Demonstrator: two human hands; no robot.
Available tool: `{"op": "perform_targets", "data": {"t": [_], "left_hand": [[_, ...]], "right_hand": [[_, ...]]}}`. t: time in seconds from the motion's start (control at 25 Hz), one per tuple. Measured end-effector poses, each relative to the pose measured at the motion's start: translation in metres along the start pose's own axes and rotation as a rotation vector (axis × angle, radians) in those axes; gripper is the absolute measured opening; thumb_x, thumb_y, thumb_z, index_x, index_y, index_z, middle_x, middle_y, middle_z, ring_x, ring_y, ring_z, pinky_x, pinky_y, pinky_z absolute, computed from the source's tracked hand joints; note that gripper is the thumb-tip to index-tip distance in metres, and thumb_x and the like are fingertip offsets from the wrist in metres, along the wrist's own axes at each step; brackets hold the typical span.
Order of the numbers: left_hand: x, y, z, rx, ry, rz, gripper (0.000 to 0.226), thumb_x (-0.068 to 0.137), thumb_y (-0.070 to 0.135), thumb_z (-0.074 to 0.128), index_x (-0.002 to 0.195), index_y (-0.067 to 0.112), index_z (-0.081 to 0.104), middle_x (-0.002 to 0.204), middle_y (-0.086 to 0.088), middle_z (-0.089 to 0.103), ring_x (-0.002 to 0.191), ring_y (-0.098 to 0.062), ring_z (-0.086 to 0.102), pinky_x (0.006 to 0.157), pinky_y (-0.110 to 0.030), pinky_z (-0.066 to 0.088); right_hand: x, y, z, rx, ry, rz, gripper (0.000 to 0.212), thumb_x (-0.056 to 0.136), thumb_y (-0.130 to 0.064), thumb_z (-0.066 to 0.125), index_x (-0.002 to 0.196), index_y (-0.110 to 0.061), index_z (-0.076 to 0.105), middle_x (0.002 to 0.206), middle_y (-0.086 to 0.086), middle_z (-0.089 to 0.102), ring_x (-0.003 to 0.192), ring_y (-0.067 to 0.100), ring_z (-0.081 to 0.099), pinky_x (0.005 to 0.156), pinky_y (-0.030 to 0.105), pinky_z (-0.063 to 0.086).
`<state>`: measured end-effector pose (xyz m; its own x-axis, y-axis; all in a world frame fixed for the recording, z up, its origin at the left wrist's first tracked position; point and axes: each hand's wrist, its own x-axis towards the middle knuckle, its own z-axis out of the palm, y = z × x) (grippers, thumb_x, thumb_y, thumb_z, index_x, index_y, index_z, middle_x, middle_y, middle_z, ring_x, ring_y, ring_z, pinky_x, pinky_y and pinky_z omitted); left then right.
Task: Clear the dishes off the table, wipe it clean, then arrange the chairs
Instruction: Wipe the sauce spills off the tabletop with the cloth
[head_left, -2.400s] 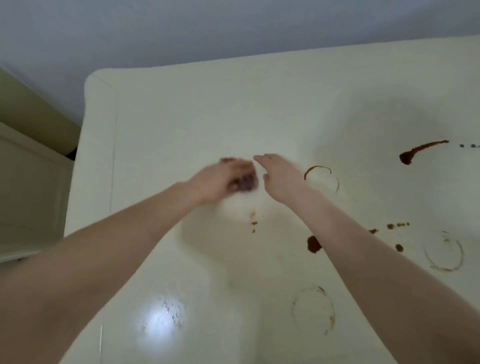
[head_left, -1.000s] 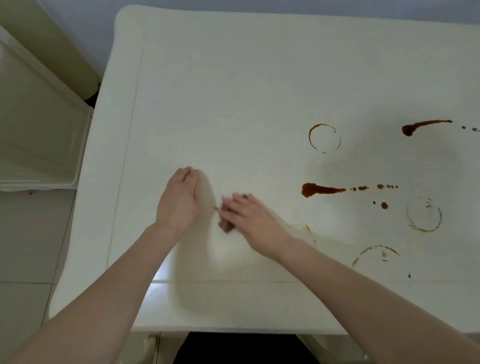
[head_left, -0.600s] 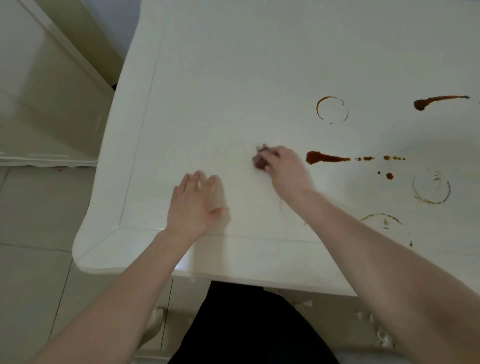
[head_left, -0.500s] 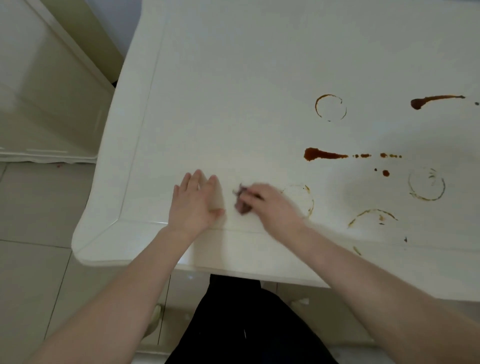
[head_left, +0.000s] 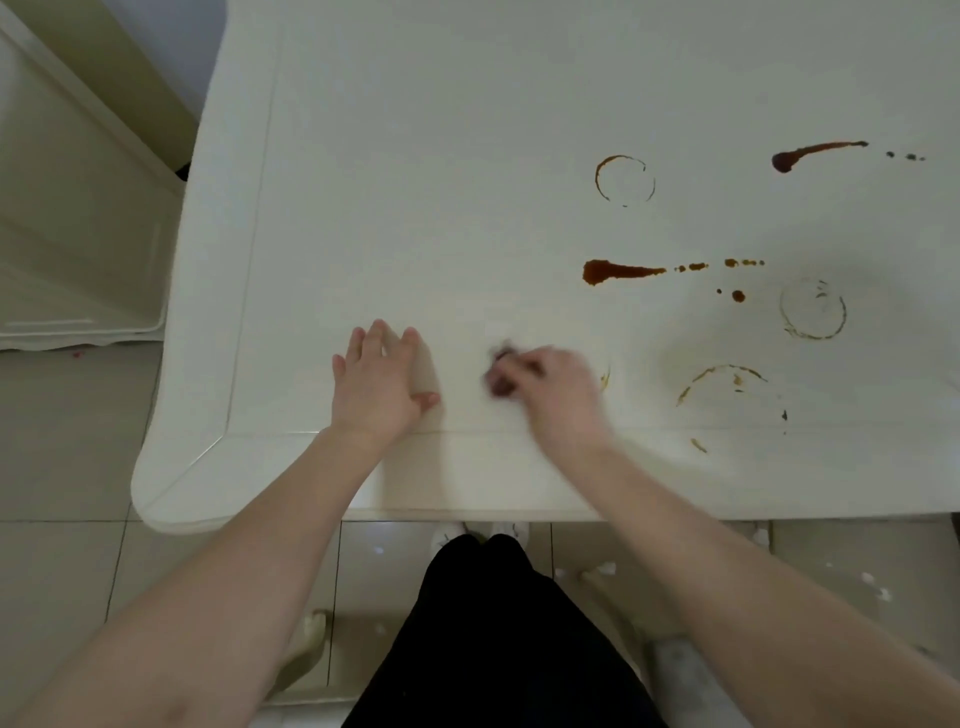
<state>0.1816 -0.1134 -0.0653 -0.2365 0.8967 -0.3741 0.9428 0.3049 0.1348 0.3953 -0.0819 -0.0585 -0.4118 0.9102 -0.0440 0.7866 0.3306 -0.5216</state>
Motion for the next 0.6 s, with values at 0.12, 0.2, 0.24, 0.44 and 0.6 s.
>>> {"op": "perform_targets", "data": {"t": [0.12,0.2,0.24,0.44,0.6], "left_hand": [[-0.001,0.001,-0.001,0.022,0.001,0.007,0.083,0.082,0.052,0.062,0.146,0.024,0.018,0.155,-0.015,0.011,0.144,-0.037,0.007,0.113,-0.054,0.020],[0.000,-0.001,0.000,0.050,0.005,0.020,0.082,0.082,0.053,0.061,0.146,0.024,0.018,0.155,-0.015,0.012,0.144,-0.037,0.008,0.112,-0.054,0.022],[0.001,-0.002,0.001,0.055,0.008,0.020,0.082,0.082,0.054,0.061,0.145,0.024,0.019,0.154,-0.015,0.013,0.143,-0.037,0.009,0.111,-0.054,0.023],[0.000,0.000,0.002,0.031,0.017,0.030,0.080,0.081,0.052,0.062,0.144,0.024,0.021,0.153,-0.015,0.014,0.143,-0.037,0.009,0.111,-0.055,0.023],[-0.002,-0.002,-0.005,0.009,-0.012,0.033,0.073,0.083,0.050,0.061,0.142,0.024,0.026,0.153,-0.014,0.017,0.143,-0.036,0.011,0.113,-0.050,0.025]], "right_hand": [[-0.044,0.003,0.017,-0.046,-0.152,-0.371,0.031,0.082,-0.021,0.069,0.111,-0.030,0.068,0.110,-0.002,0.066,0.098,0.026,0.061,0.091,0.040,0.050],[-0.033,0.043,-0.010,-0.038,-0.079,-0.242,0.017,0.086,-0.027,0.066,0.100,-0.022,0.073,0.099,0.002,0.072,0.092,0.025,0.066,0.090,0.048,0.050],[-0.023,0.063,-0.029,-0.110,0.020,-0.061,0.014,0.086,-0.026,0.065,0.095,-0.020,0.075,0.096,0.004,0.073,0.091,0.026,0.067,0.090,0.050,0.049],[-0.016,0.051,-0.020,0.019,0.200,0.358,0.032,0.086,-0.007,0.052,0.096,-0.036,0.065,0.115,0.003,0.056,0.108,0.022,0.051,0.097,0.037,0.044],[-0.073,-0.006,0.026,0.107,-0.079,-0.230,0.037,0.086,0.005,0.050,0.110,-0.018,0.067,0.123,0.010,0.057,0.115,0.026,0.049,0.103,0.040,0.039]]}}
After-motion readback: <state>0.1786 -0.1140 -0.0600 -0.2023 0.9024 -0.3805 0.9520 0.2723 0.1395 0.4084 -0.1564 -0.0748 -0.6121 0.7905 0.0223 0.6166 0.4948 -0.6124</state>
